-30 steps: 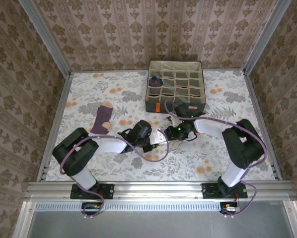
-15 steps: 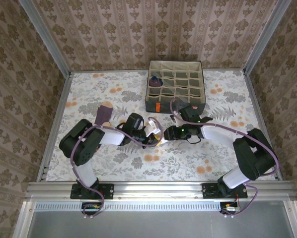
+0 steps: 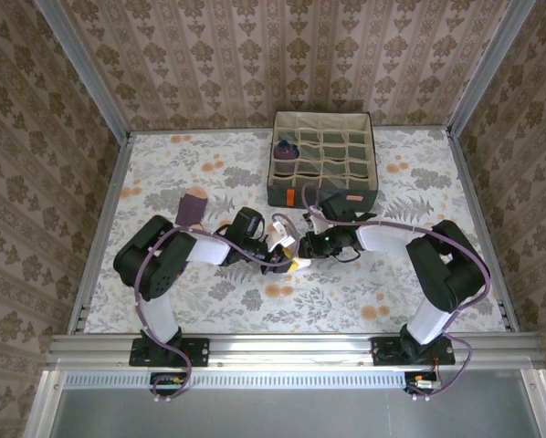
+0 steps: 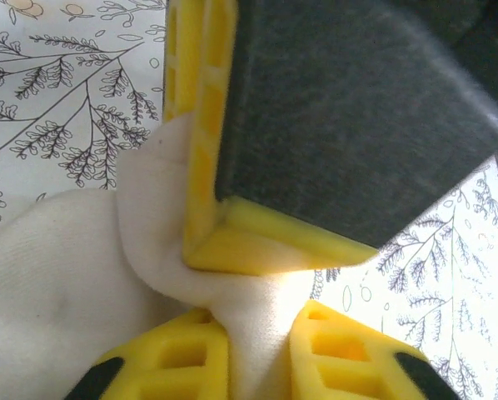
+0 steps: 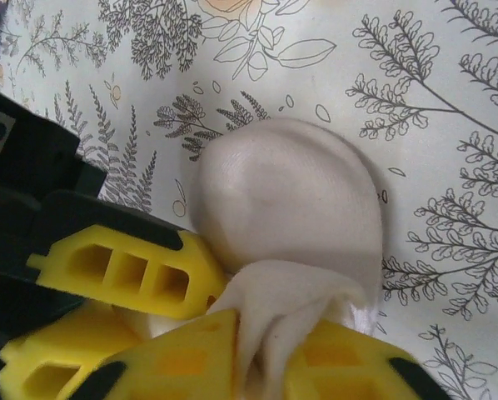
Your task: Roll the socks
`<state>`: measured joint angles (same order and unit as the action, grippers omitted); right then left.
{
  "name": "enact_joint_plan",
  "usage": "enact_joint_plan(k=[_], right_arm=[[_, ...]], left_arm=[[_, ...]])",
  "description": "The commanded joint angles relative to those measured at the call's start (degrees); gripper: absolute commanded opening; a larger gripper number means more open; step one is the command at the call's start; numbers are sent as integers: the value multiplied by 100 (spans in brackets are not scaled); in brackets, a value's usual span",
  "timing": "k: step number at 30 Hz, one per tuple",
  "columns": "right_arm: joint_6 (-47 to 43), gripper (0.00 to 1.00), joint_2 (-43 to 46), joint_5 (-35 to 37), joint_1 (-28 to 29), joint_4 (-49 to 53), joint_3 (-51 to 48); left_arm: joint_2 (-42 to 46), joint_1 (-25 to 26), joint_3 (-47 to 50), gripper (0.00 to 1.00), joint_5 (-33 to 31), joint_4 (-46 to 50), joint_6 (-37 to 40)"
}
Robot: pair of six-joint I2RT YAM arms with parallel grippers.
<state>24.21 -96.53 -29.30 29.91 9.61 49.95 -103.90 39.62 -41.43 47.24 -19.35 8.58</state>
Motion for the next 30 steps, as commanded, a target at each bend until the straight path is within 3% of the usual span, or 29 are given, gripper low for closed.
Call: enact_joint_plan(k=[1, 5, 11, 16, 22, 30], right_arm=[[-8, 10, -186, 91, 147, 472, 74], [-47, 8, -246, 327, 147, 844, 161], [-58, 8, -410, 398, 148, 1207, 339], [-92, 7, -547, 407, 138, 1449, 560], [-151, 7, -788, 313, 138, 1678, 826], [-183, 8, -900, 255, 138, 1799, 916]], left_arm=[[201, 67, 108, 19, -454, 554, 329], [736, 159, 208, 29, -1091, 483, 688], [1837, 461, 772, 36, -2303, 72, 1446], [2507, 1258, 1237, 36, -3872, 34, 2454], [2319, 1917, 1255, 37, -4963, -35, 2975], [1401, 2226, 699, 39, -5512, -84, 3024]])
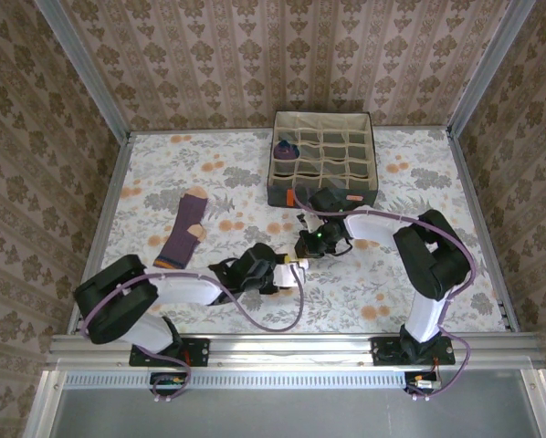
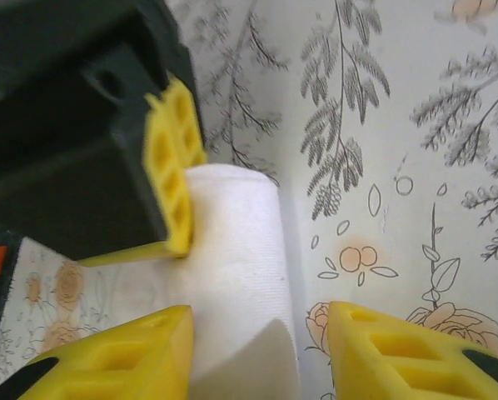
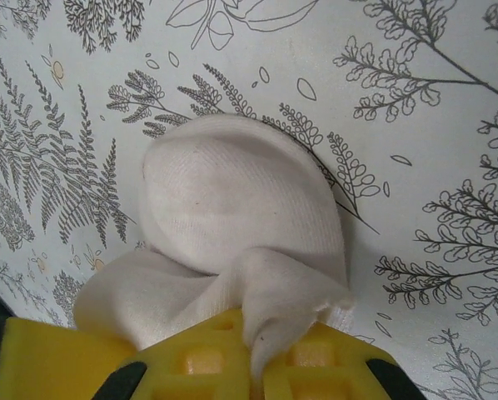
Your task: Roll the socks
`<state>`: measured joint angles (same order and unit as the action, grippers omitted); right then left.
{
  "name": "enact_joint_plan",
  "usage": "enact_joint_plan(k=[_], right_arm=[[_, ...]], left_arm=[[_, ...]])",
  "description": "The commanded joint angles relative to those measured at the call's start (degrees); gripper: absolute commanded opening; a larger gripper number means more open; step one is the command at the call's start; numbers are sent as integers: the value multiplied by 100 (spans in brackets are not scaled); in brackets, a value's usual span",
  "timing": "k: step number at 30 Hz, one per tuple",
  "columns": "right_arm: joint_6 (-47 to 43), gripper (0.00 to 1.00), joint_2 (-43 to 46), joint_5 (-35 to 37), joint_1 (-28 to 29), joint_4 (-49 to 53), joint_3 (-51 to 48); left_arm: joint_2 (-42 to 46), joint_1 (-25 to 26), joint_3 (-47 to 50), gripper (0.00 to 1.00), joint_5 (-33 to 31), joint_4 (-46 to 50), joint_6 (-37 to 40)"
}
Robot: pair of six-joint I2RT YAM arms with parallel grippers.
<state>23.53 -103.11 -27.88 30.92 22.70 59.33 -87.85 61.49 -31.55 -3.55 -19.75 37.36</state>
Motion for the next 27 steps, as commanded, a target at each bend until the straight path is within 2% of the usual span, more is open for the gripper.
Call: enact_joint_plan(k=[1, 3, 6, 10, 12, 15, 20, 27], right_arm=[[-128, 8, -237, 107, 37, 506, -18], [-138, 9, -236, 83, 34, 524, -14], [-171, 12, -214, 50, 28, 567, -18], [-194, 16, -145, 13, -11, 598, -31], [-194, 19, -82, -55, -49, 566, -73], [-184, 32, 164, -301, -132, 260, -248], [-68, 39, 705, -508, -325, -162, -575], [-9, 43, 1309, -445, -540, -293, -862]], left_arm=[[-333, 38, -372, 39, -561, -21, 70], [-581, 9, -535, 37, -728, 117, -41], [-886, -106, -852, 26, -681, 702, -328], [-1045, -340, -1053, 9, -224, 1350, -786], [-1046, -491, -1090, 4, 178, 1557, -998], [-1099, -797, -1134, 3, 942, 1835, -1320], [-1263, -1187, -1160, 2, 1982, 1954, -1677], [-1560, -1657, -1354, 2, 3266, 2031, -2095]])
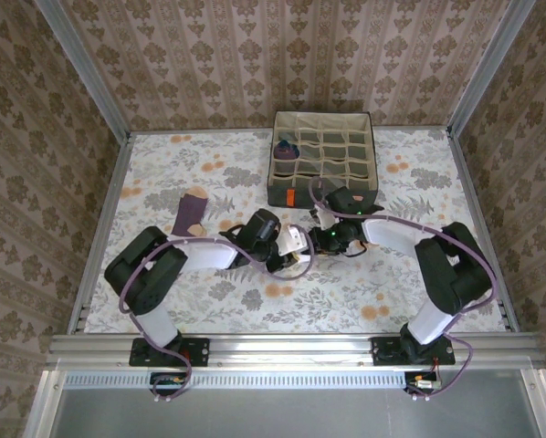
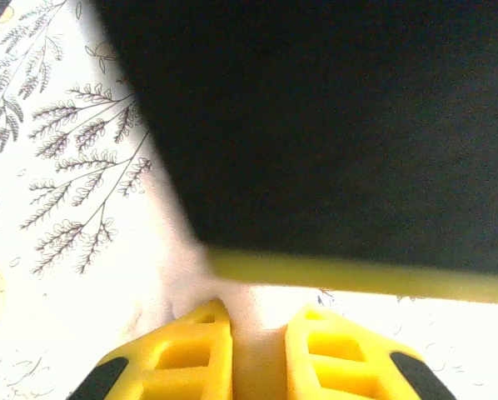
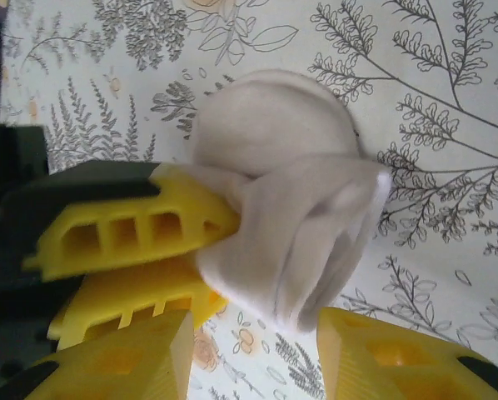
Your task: Roll the socks
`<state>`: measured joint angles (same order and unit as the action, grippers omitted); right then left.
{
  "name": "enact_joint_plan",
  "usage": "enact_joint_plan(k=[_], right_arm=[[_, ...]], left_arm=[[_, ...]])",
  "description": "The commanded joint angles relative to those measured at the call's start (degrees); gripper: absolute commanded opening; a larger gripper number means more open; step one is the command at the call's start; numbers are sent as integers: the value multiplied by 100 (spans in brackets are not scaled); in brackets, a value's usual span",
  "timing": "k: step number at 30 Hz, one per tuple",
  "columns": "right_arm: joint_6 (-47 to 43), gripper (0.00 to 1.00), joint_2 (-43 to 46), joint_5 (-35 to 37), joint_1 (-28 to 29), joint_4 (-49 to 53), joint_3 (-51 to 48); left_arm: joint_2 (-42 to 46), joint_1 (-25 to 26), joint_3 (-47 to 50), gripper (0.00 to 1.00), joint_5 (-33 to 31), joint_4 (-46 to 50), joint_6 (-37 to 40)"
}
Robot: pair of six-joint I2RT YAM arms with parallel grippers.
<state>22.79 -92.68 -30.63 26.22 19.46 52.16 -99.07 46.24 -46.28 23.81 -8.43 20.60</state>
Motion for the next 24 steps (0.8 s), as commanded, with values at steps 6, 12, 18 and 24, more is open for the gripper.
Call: enact_joint_plan(k=[6, 12, 18, 24], right_arm=[[205, 45, 337, -76, -91, -404, -364], [263, 45, -211, -167, -73, -626, -171], [230, 39, -642, -325, 29, -543, 73], [202, 16, -726, -2, 94, -69, 50]], left_arm=[[-764, -523, -95, 0, 1853, 843, -908], [-945, -651, -212, 0, 2397, 860, -1043], [-1014, -650, -231, 0, 2552, 880, -946], [-422, -628, 198, 18, 1981, 297, -693]])
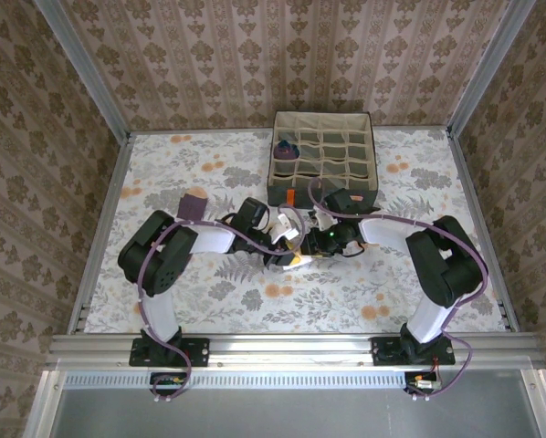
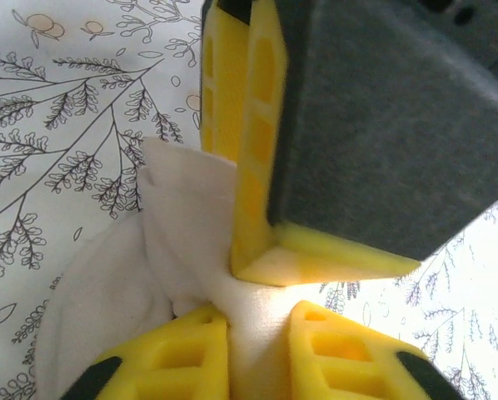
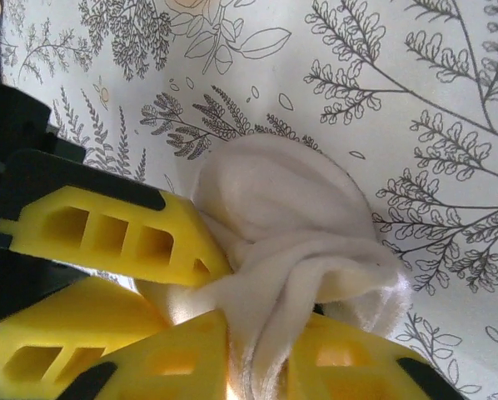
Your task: Roll the socks
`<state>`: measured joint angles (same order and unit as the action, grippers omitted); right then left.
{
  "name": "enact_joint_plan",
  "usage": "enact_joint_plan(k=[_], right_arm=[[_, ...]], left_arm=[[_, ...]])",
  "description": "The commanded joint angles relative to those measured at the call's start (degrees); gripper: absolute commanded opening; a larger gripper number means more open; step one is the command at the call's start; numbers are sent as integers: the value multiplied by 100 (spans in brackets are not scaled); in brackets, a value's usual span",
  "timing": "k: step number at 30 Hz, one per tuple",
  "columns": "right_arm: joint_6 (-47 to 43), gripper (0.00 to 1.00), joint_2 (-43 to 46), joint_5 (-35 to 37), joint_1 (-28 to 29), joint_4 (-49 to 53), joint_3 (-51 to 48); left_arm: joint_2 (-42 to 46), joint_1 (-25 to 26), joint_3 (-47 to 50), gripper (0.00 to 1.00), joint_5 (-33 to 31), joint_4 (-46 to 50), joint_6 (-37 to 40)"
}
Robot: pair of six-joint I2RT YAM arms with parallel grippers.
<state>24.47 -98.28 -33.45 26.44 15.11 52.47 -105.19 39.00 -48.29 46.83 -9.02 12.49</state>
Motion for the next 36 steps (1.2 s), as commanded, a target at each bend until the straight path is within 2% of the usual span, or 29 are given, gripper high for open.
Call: enact_joint_plan(k=[1, 6, 9, 13, 17, 22, 30, 33, 35, 36], right_arm=[[40, 14, -157, 344, 72, 435, -4], [84, 11, -139, 427, 72, 590, -33], [101, 11, -152, 426, 72, 632, -1], [78, 11, -230, 427, 81, 710, 108], [28, 11, -363, 397, 90, 828, 267], [-54, 11, -519, 375, 99, 1041, 465], [-153, 12, -598, 281, 92, 1205, 564], [-155, 13, -596, 251, 94, 1220, 564], [-161, 15, -576, 243, 90, 1227, 576], [-162, 18, -546, 243, 90, 1225, 585]], left_arm=[[402, 90, 547, 22, -488, 146, 160], [1639, 53, 1358, 32, -1429, -675, 547], [2395, 120, 1915, 33, -2007, -1124, 975], [3007, 892, 2227, 37, -3509, -1055, 1915], [2868, 1447, 2210, 41, -4304, -1174, 2294], [2323, 1689, 1935, 43, -4520, -1297, 2403], [1515, 1699, 1572, 42, -4551, -1457, 2375], [1278, 1673, 1410, 37, -4450, -1278, 2288], [1141, 1642, 1279, 29, -4368, -1017, 2196], [1088, 1611, 1209, 21, -4312, -846, 2119]])
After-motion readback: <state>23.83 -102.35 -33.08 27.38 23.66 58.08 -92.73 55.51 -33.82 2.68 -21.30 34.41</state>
